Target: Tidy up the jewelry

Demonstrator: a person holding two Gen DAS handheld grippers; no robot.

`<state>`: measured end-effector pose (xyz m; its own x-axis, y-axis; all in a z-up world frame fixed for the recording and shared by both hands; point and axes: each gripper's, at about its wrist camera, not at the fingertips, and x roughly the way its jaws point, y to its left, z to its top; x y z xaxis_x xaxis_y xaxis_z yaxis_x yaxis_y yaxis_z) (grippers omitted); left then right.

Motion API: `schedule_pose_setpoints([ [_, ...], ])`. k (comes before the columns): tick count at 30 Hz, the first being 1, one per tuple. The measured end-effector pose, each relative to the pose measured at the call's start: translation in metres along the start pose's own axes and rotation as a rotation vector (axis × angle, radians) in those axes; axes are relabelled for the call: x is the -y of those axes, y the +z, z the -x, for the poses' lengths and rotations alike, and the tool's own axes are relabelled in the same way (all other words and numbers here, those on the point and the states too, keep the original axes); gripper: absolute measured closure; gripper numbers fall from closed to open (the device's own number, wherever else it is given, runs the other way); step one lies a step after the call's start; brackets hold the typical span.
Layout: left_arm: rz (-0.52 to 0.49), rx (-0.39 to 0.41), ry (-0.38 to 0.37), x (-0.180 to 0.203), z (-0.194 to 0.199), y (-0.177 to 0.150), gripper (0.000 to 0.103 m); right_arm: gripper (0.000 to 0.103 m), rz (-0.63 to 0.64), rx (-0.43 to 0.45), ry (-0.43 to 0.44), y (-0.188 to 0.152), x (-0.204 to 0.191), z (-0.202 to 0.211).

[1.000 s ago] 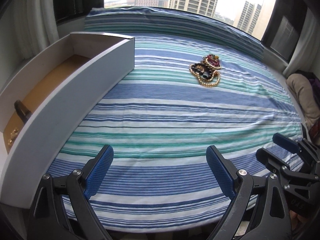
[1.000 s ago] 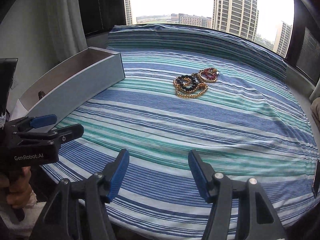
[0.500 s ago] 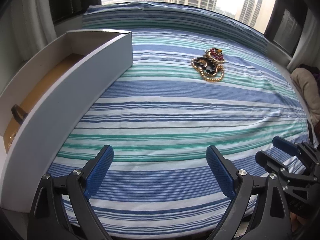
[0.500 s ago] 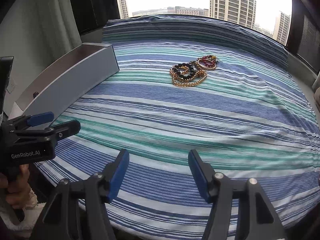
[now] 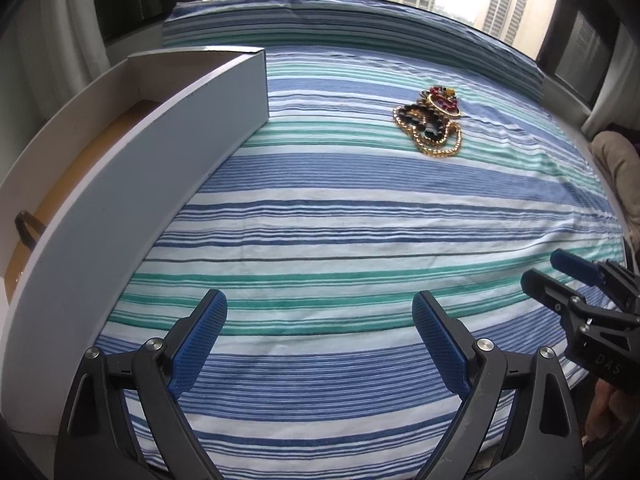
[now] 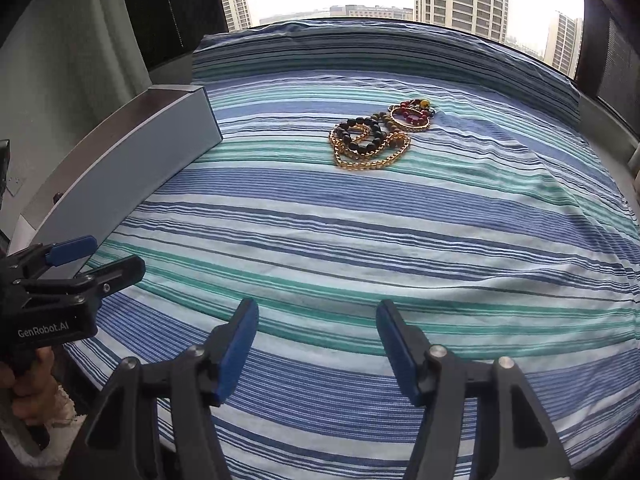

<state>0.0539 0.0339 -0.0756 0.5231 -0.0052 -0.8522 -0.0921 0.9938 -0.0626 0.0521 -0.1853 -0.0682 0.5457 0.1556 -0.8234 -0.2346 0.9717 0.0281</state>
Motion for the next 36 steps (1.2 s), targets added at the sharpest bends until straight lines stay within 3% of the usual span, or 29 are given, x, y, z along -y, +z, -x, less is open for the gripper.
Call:
schedule_pose_setpoints([
  [6,0.035,-0.009,0.007,-0.014,-0.003,-0.002,0.009,0.041,0.033,0.05,-0.006,0.065,0.032,-0.028],
  [11,0.061,-0.024,0.014,-0.023,-0.006,-0.006,0.009,0.042,0.137,0.054,0.042,0.131,0.039,-0.086],
  [13,0.067,-0.03,0.02,-0.027,-0.008,-0.008,0.009,0.06,0.18,0.027,0.061,0.147,0.035,-0.11],
  [16,0.078,-0.048,0.024,-0.032,-0.012,-0.009,0.009,0.065,0.225,-0.011,0.079,0.163,0.029,-0.14],
  [21,0.089,-0.056,0.024,-0.038,-0.016,-0.007,0.009,0.068,0.248,-0.1,0.104,0.169,0.026,-0.174],
  [22,0.089,-0.057,0.024,-0.038,-0.017,-0.007,0.009,0.083,0.246,-0.122,0.115,0.168,0.026,-0.178],
  [24,0.09,-0.061,0.022,-0.038,-0.021,-0.005,0.009,0.09,0.224,-0.122,0.142,0.168,0.029,-0.176],
  [30,0.079,-0.075,0.017,-0.034,-0.028,-0.006,0.009,0.09,0.225,-0.078,0.223,0.157,0.023,-0.131],
  [36,0.061,-0.073,0.018,-0.029,-0.032,0.001,0.009,0.09,0.293,-0.142,0.29,0.102,-0.006,-0.09],
])
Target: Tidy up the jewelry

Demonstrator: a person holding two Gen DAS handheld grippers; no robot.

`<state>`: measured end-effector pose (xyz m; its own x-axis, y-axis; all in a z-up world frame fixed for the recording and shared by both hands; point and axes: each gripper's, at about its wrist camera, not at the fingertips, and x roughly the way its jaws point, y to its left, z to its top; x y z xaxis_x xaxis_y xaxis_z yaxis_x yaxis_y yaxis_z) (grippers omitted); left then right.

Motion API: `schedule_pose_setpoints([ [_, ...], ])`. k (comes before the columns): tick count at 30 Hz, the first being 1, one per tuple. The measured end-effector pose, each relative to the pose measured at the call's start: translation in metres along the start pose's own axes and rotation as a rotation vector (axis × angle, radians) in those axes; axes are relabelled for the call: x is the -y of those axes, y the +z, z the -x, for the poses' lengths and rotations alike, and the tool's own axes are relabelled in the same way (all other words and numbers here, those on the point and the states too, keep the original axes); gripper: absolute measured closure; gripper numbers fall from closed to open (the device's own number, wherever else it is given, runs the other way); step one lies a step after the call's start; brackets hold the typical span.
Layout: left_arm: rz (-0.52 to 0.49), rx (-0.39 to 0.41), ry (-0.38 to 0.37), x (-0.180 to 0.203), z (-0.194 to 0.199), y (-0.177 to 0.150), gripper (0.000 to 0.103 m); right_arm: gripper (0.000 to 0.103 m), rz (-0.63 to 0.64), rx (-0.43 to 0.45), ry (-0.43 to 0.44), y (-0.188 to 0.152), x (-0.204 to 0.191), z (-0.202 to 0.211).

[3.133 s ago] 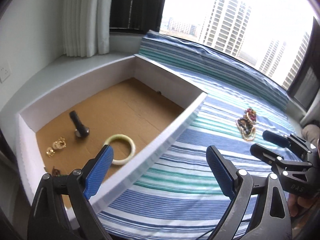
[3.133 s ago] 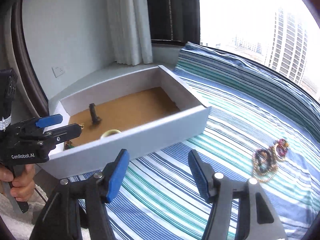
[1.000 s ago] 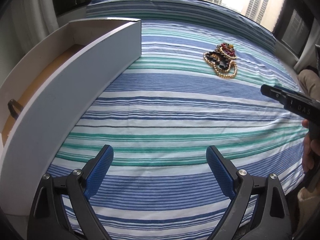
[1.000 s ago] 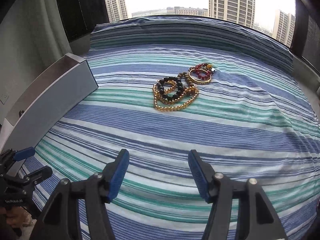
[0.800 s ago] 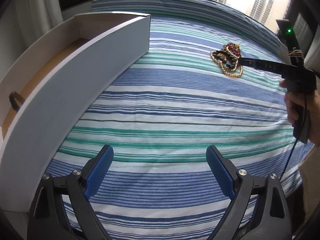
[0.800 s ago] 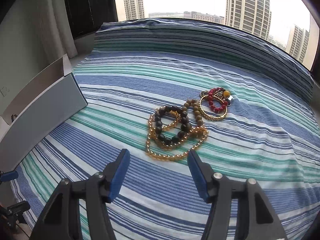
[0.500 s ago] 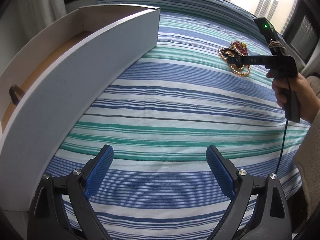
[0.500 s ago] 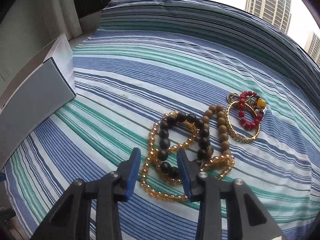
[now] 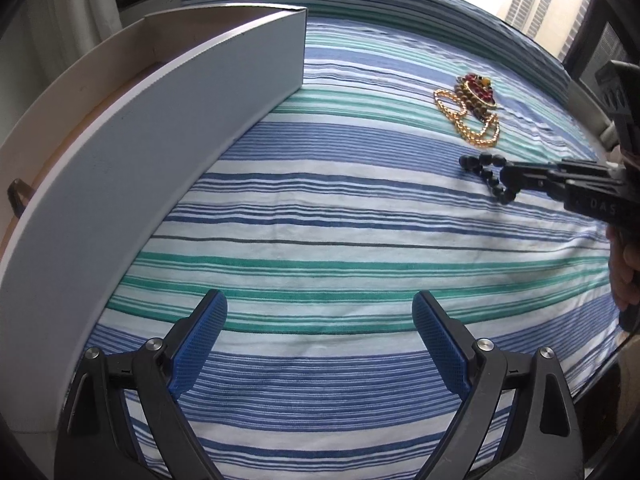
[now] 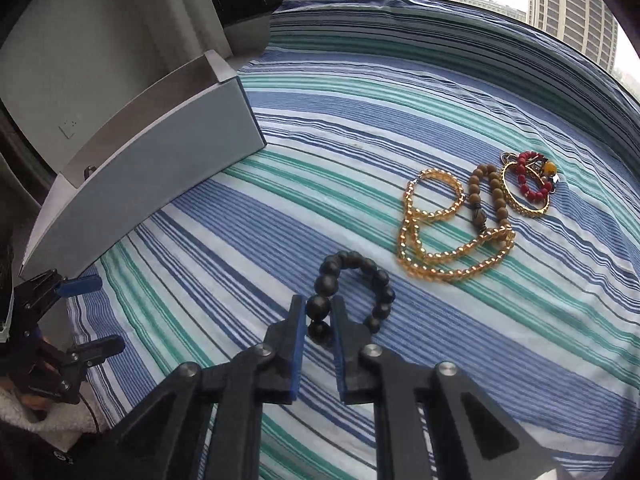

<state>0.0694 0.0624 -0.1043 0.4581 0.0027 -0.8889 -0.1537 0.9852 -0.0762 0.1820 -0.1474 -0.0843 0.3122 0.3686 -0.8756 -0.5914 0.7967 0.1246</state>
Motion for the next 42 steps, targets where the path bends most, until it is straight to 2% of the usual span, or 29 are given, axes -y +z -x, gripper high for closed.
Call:
schedule_pose_setpoints([
  [5,-0.022,0.006,0.001,0.006,-0.003,0.011,0.009,0.09,0.035,-0.026,0.009,-0.049,-0.036,-0.003],
  [6,-0.032,0.013,0.001,0.008,-0.004,0.014,0.009,0.083,0.022,-0.025,0.005,-0.055,-0.038,-0.002],
  [7,-0.045,0.02,-0.002,0.01,-0.004,0.019,0.009,0.065,0.004,-0.019,0.0,-0.06,-0.039,0.0],
  [8,-0.059,0.025,-0.009,0.013,-0.005,0.026,0.009,0.057,-0.017,0.001,-0.008,-0.065,-0.039,0.005],
  [9,-0.074,0.032,-0.026,0.016,-0.005,0.034,0.009,0.055,-0.04,0.033,-0.017,-0.07,-0.038,0.012],
  [14,-0.174,0.028,-0.198,0.052,-0.017,0.09,0.009,0.055,-0.185,0.16,-0.03,-0.094,-0.021,0.051],
  [18,-0.342,-0.003,-0.297,0.11,-0.053,0.135,0.009,0.055,-0.303,0.218,-0.027,-0.113,-0.007,0.067],
  [19,-0.38,-0.015,-0.29,0.124,-0.066,0.143,0.009,0.055,-0.327,0.221,-0.024,-0.118,-0.004,0.069],
  [22,-0.446,-0.043,-0.205,0.154,-0.104,0.157,0.011,0.055,-0.362,0.231,-0.022,-0.129,-0.003,0.072],
  [25,-0.46,-0.068,-0.131,0.165,-0.136,0.165,0.011,0.055,-0.37,0.254,-0.018,-0.136,-0.005,0.081],
  [28,-0.432,-0.071,-0.14,0.171,-0.143,0.17,0.014,0.055,-0.379,0.262,-0.004,-0.143,-0.003,0.085],
  [30,-0.475,-0.043,-0.151,0.18,-0.14,0.166,0.022,0.055,-0.38,0.257,-0.008,-0.147,0.0,0.085],
  [31,-0.499,-0.026,-0.169,0.184,-0.136,0.162,0.036,0.055,-0.385,0.255,-0.012,-0.148,0.002,0.084],
  [32,-0.518,-0.018,-0.188,0.187,-0.133,0.16,0.054,0.055,-0.393,0.255,-0.013,-0.149,0.004,0.084],
  [33,-0.533,-0.014,-0.202,0.19,-0.13,0.158,0.065,0.055,-0.401,0.257,-0.011,-0.149,0.007,0.084],
  [34,-0.542,-0.017,-0.208,0.191,-0.129,0.157,0.089,0.055,-0.41,0.261,-0.009,-0.15,0.008,0.084],
  [37,-0.51,-0.041,-0.219,0.184,-0.125,0.157,0.09,0.055,-0.418,0.275,-0.009,-0.149,0.011,0.085],
  [39,-0.453,-0.051,-0.243,0.17,-0.121,0.157,0.093,0.055,-0.416,0.28,-0.015,-0.15,0.01,0.086],
  [40,-0.423,-0.045,-0.26,0.162,-0.114,0.158,0.098,0.055,-0.416,0.281,-0.015,-0.151,0.009,0.086],
  [42,-0.359,-0.054,-0.295,0.143,-0.1,0.158,0.098,0.055,-0.419,0.281,-0.014,-0.153,0.009,0.086],
])
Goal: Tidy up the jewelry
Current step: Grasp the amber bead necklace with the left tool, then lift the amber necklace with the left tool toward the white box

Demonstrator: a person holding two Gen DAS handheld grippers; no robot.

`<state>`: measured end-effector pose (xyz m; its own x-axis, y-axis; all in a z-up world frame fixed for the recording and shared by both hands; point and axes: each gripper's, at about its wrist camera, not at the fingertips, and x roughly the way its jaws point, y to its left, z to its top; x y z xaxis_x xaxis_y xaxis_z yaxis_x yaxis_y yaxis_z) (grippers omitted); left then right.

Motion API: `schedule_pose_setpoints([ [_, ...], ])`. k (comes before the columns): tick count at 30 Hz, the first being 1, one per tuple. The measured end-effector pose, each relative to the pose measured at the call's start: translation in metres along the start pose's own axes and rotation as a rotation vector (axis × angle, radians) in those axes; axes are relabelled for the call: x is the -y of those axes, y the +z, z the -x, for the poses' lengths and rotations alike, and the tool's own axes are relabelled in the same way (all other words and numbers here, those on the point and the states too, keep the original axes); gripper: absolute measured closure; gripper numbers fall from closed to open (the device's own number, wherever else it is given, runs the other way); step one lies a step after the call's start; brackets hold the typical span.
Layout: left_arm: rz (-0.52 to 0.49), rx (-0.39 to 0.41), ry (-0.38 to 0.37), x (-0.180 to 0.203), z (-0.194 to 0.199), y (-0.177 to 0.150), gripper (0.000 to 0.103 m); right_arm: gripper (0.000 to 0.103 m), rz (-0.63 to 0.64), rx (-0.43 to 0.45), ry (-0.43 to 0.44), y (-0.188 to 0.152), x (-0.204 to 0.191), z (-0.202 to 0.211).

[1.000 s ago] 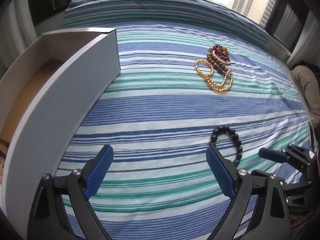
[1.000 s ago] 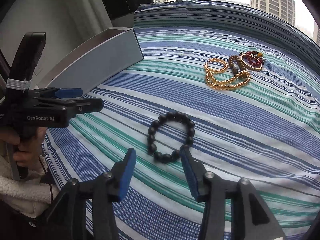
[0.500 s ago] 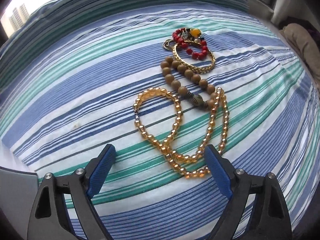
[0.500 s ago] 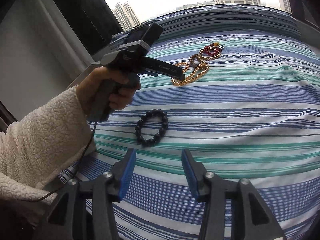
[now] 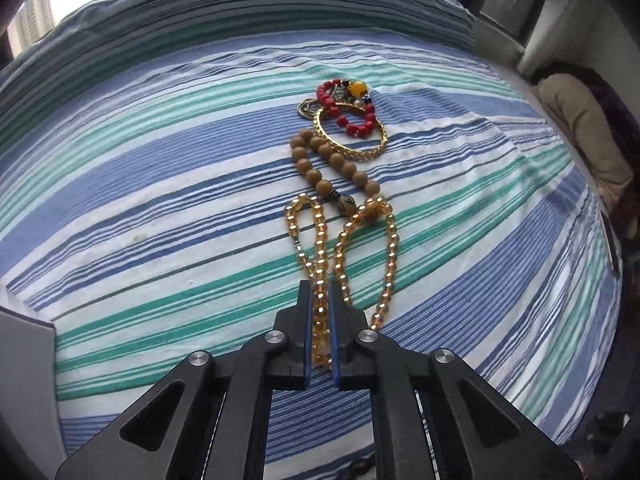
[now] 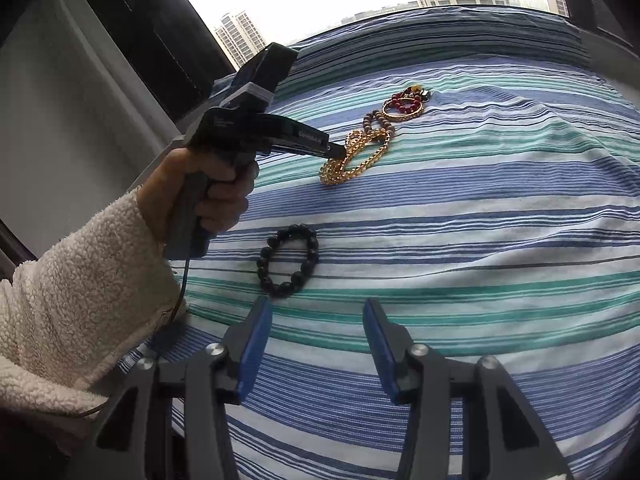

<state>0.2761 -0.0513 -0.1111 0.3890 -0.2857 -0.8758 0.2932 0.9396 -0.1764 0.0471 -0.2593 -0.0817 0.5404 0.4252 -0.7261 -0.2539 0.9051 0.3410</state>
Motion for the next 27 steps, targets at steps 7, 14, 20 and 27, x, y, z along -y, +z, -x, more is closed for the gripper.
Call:
schedule_pose_setpoints([
  [7,0.127,0.036,-0.033,-0.04,0.052,-0.037,0.098,0.055,-0.018,-0.012,-0.005,-0.004,0.002,-0.007],
  [14,-0.006,-0.008,0.047,-0.036,0.057,-0.078,0.098,0.055,0.006,-0.017,0.004,-0.003,-0.009,-0.011],
  [20,-0.072,-0.031,0.08,-0.036,0.039,-0.091,0.088,0.055,0.022,-0.031,0.015,-0.006,-0.021,-0.013],
  [27,-0.131,-0.01,0.108,-0.025,0.03,-0.08,0.068,0.055,0.02,-0.046,0.014,-0.013,-0.019,-0.011],
])
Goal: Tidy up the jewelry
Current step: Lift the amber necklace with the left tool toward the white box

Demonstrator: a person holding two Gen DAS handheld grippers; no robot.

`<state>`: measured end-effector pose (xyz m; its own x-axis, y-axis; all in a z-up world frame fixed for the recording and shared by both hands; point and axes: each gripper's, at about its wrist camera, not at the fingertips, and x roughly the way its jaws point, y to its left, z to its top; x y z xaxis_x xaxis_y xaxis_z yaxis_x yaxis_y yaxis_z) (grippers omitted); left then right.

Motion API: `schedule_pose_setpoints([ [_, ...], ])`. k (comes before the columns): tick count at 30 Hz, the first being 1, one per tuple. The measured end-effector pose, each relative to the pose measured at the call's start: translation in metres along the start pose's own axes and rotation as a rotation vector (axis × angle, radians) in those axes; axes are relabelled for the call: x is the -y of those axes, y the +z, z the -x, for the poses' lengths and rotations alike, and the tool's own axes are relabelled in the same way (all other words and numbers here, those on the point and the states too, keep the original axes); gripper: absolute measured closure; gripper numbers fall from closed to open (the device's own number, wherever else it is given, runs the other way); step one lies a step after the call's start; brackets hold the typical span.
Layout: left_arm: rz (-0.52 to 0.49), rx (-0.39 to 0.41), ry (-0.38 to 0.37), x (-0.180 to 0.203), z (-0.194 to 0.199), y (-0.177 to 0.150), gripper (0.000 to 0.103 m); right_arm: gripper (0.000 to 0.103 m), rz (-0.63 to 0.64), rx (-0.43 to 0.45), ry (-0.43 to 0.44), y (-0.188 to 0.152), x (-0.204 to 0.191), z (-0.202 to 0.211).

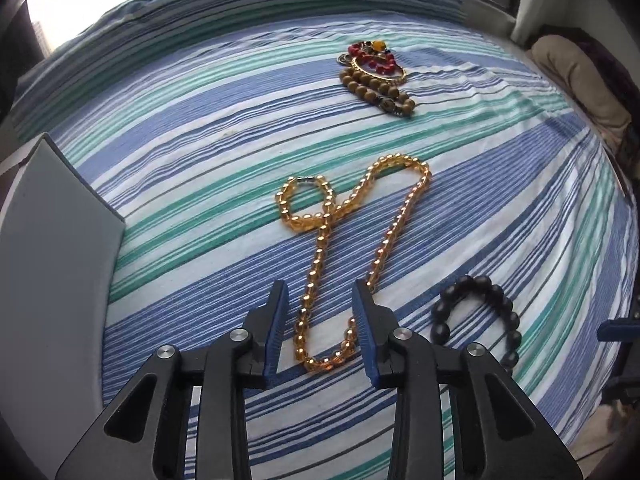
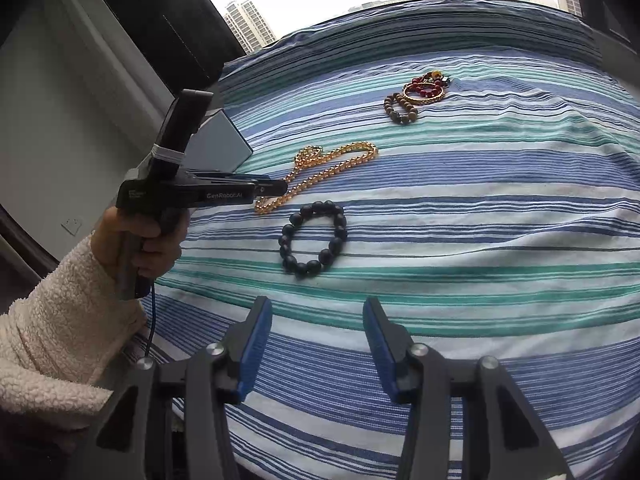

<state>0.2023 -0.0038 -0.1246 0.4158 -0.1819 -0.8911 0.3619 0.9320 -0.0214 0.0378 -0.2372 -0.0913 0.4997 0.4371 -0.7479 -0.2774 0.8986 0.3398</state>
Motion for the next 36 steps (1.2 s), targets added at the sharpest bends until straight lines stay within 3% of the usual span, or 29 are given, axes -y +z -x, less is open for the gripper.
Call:
schedule_pose_setpoints([
  [2,-0.023,-0.018,-0.005,0.002,0.002,-0.003,0.053,0.055,-0.005,0.006,0.001,0.0,0.001,0.002],
  [3,-0.034,-0.048,-0.01,0.003,0.0,-0.006,0.051,0.055,-0.004,0.012,0.001,-0.001,0.001,0.003],
  [4,-0.045,-0.041,0.002,0.005,0.0,-0.011,0.056,0.055,-0.002,0.017,0.0,-0.001,0.001,0.005],
  [5,-0.052,-0.033,0.011,0.007,0.002,-0.014,0.073,0.055,-0.002,0.019,-0.002,-0.001,0.002,0.005],
  [7,-0.019,-0.041,-0.003,0.007,0.004,-0.016,0.089,0.055,-0.01,0.014,0.001,-0.001,0.004,0.002],
  [12,0.047,-0.031,-0.024,0.002,0.004,-0.018,0.089,0.055,-0.012,0.004,0.01,-0.002,0.001,-0.003],
  [17,0.099,-0.042,-0.173,-0.001,0.017,-0.024,0.099,0.055,0.018,0.006,-0.006,-0.003,-0.005,0.0],
  [22,0.149,-0.047,-0.15,-0.009,0.015,-0.025,0.096,0.055,0.006,0.001,-0.002,-0.003,-0.002,-0.003],
  [26,0.188,-0.005,-0.125,-0.013,0.01,-0.003,0.079,0.055,0.013,-0.009,0.01,-0.005,-0.006,-0.008],
  [31,0.126,-0.015,-0.018,0.003,-0.017,0.031,0.058,0.055,0.028,-0.013,0.016,-0.006,-0.013,-0.008],
  [34,0.104,-0.001,0.049,0.009,-0.029,0.04,0.059,0.055,0.03,-0.002,0.013,-0.006,-0.013,-0.004],
  [35,0.094,0.007,0.058,0.011,-0.029,0.041,0.076,0.055,0.029,0.0,0.012,-0.006,-0.012,-0.002],
  [36,0.088,0.008,0.043,0.012,-0.029,0.041,0.08,0.055,0.026,0.001,0.011,-0.006,-0.011,-0.001],
])
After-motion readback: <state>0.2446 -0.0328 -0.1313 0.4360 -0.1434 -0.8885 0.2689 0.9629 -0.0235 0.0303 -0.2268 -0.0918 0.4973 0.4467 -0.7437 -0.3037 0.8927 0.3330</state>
